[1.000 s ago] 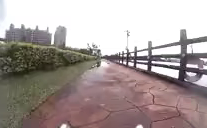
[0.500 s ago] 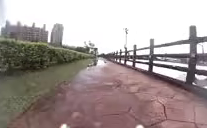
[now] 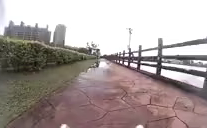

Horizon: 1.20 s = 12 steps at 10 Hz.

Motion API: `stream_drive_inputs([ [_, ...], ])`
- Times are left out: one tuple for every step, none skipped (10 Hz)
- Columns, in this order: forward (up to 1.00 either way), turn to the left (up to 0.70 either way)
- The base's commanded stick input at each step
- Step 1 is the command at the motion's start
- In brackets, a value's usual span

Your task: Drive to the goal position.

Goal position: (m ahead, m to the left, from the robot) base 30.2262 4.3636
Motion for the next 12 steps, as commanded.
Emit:
stream_drive_inputs([
  [0.85,0.01],
  [0.85,0.01],
  [0.85,0.01],
  [0.85,0.01],
  [0.85,0.01],
  [0.85,0.01],
  [0.85,0.01],
  [0.85,0.01],
  [0.85,0.01],
  [0.85,0.01],
  [0.85,-0.13],
  [0.85,-0.29],
])
